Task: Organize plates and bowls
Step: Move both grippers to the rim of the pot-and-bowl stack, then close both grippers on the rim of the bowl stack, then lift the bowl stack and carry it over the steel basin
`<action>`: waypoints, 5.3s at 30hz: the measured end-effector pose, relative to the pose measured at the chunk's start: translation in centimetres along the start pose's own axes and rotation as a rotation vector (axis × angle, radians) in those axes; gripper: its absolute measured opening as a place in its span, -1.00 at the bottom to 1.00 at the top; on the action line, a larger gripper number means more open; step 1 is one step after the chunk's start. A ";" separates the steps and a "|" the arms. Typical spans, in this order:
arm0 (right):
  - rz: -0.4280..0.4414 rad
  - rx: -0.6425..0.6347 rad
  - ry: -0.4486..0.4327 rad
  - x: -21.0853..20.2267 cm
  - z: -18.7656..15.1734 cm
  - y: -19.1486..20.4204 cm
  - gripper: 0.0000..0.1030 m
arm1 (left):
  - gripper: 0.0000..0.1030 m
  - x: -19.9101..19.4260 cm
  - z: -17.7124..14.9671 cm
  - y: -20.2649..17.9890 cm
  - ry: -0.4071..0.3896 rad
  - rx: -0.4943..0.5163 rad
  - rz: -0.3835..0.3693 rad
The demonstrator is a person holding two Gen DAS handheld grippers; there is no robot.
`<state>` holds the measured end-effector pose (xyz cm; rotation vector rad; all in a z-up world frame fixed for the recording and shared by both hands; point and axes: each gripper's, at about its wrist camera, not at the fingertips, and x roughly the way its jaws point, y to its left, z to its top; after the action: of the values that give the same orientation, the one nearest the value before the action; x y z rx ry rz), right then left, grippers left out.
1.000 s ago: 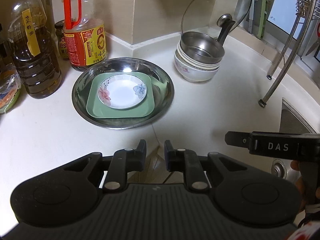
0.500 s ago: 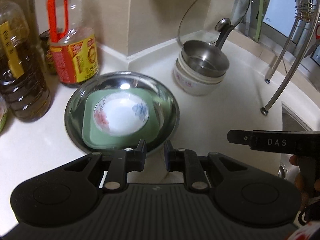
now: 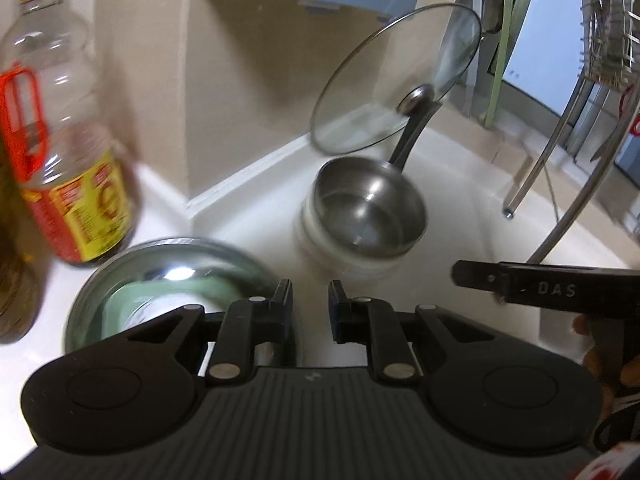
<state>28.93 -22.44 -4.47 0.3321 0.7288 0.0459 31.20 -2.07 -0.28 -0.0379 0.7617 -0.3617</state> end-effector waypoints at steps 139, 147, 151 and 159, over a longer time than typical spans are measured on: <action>-0.100 -0.145 0.344 14.9 7.1 1.5 -0.70 | -0.64 13.5 5.1 0.1 0.334 -0.079 0.094; -0.080 -0.153 0.346 14.1 6.6 2.0 -0.72 | -0.64 12.0 4.8 0.3 0.320 -0.091 0.111; -0.072 -0.159 0.339 13.6 6.4 2.5 -0.72 | -0.64 11.2 4.8 0.6 0.308 -0.096 0.117; -0.053 -0.179 0.318 12.3 6.6 3.8 -0.73 | -0.64 9.2 4.8 1.3 0.274 -0.104 0.137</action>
<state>42.76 -18.77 -6.63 0.1337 1.0403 0.1146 41.05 -4.36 -3.17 -0.0342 1.0480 -0.1980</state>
